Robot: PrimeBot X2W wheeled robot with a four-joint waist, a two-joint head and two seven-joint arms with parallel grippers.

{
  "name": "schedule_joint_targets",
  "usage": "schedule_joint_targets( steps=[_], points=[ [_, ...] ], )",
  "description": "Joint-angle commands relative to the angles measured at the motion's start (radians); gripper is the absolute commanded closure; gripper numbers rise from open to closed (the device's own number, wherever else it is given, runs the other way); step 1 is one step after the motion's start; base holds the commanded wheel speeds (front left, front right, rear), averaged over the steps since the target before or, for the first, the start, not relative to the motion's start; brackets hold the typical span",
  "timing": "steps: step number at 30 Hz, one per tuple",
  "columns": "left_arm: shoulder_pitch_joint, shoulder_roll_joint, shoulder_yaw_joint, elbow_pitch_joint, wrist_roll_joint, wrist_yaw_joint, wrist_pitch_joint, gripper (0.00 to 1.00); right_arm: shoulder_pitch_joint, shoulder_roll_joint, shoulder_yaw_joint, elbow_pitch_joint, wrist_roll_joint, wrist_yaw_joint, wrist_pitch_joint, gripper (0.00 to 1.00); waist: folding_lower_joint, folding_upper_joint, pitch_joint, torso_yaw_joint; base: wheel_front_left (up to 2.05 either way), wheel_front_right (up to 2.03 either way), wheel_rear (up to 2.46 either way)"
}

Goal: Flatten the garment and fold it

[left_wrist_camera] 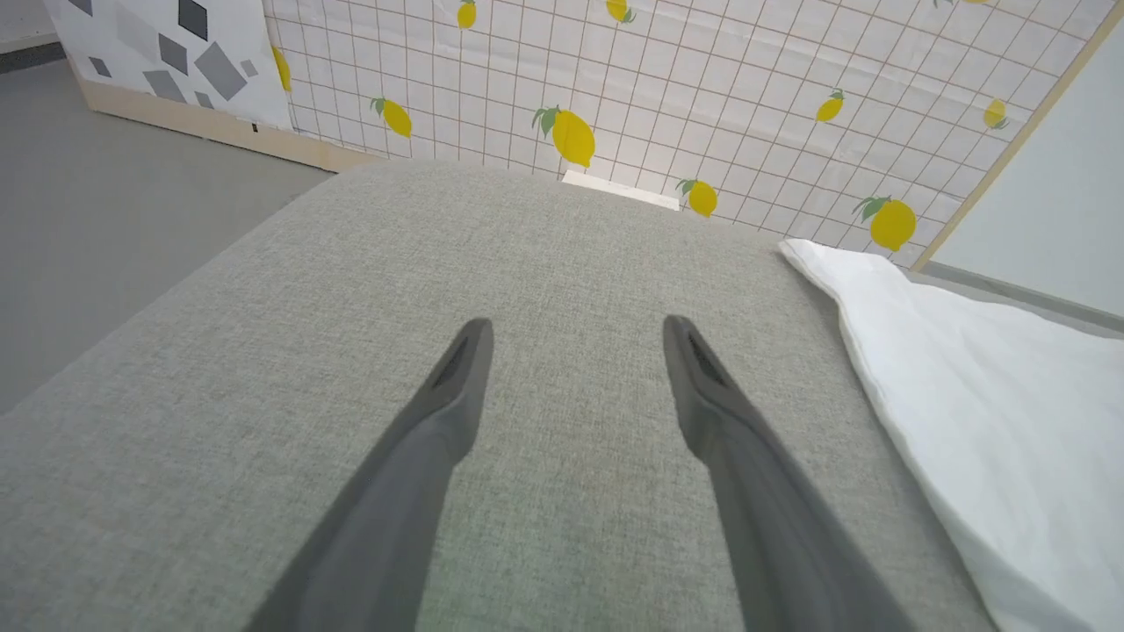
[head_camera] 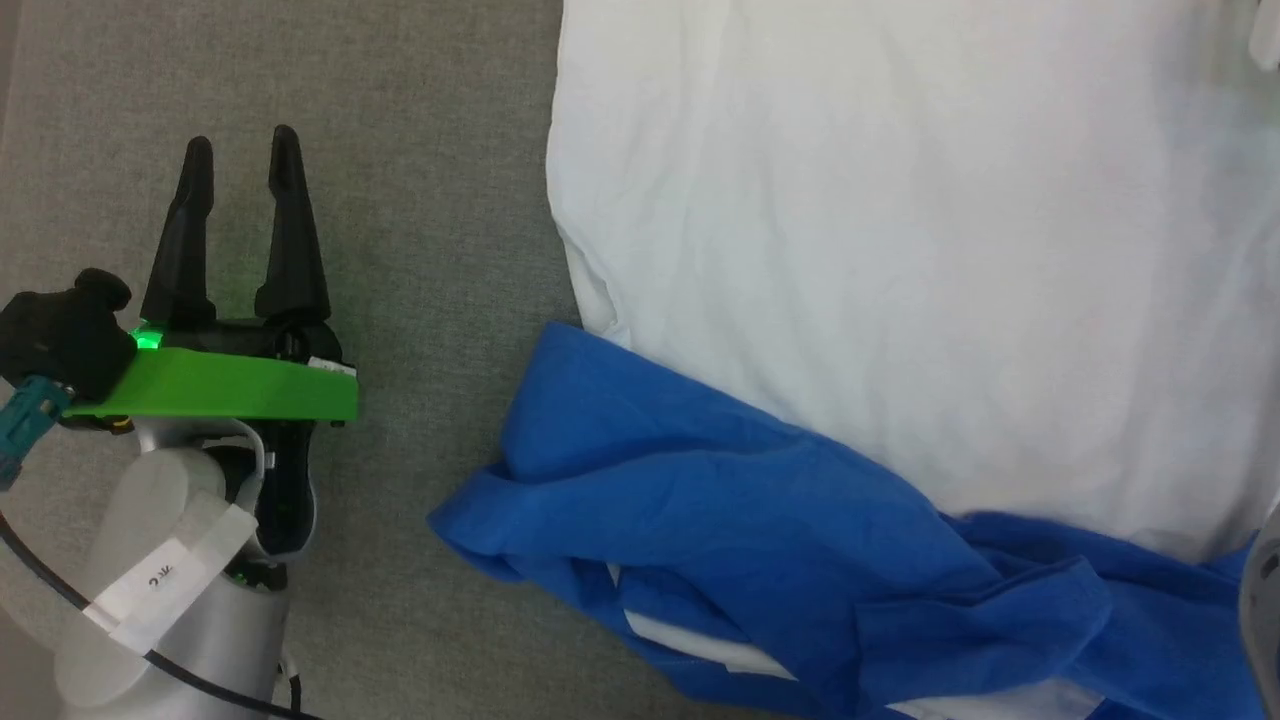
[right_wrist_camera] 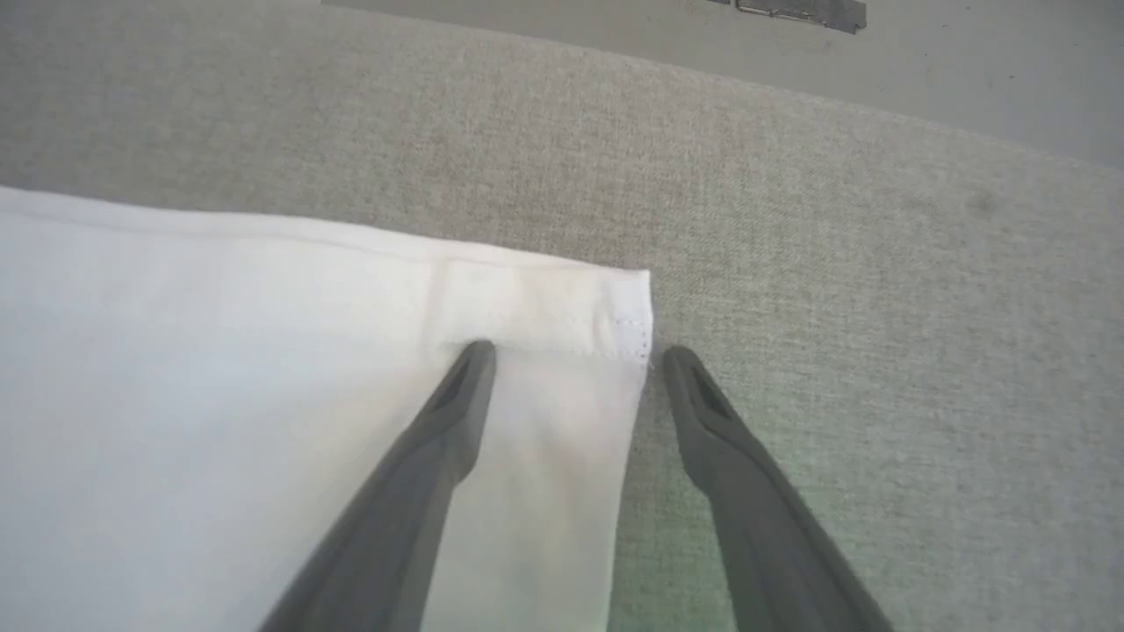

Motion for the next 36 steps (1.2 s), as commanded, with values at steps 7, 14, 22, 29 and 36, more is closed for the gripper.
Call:
schedule_joint_targets(
  steps=[7, 14, 22, 29, 36],
  points=[
    [-0.026, 0.001, 0.002, 0.013, 0.006, -0.012, -0.006, 0.00, 0.017, -0.002, 0.004, 0.035, 0.017, -0.001, 0.032, 1.00, -0.0001, 0.0000, 0.012, -0.006, 0.00, 0.00, 0.00],
    [-0.107, 0.049, -0.028, -0.001, 0.014, -0.043, 0.071, 0.00, -0.014, 0.037, -0.016, 0.001, 0.046, -0.001, -0.032, 1.00, -0.0001, 0.0000, -0.018, -0.061, 0.00, 0.00, 0.00],
    [-0.425, 0.152, -0.132, 0.072, -0.027, -0.126, 0.417, 0.00, -0.043, 0.049, 0.070, -0.027, 0.100, -0.001, -0.074, 1.00, -0.0001, 0.0000, -0.002, -0.147, 0.00, 0.00, 0.00],
    [-0.688, 0.182, -0.205, 0.314, -0.110, -0.120, 0.809, 0.00, -0.054, 0.059, 0.189, -0.039, 0.167, -0.001, -0.105, 1.00, -0.0001, 0.0000, 0.037, -0.227, 0.00, 0.00, 0.00],
    [-0.814, 0.181, -0.237, 0.386, -0.098, -0.081, 0.949, 0.00, -0.053, 0.045, 0.285, -0.057, 0.218, -0.001, -0.112, 1.00, -0.0001, 0.0000, 0.080, -0.278, 0.00, 0.00, 0.00]
  ],
)
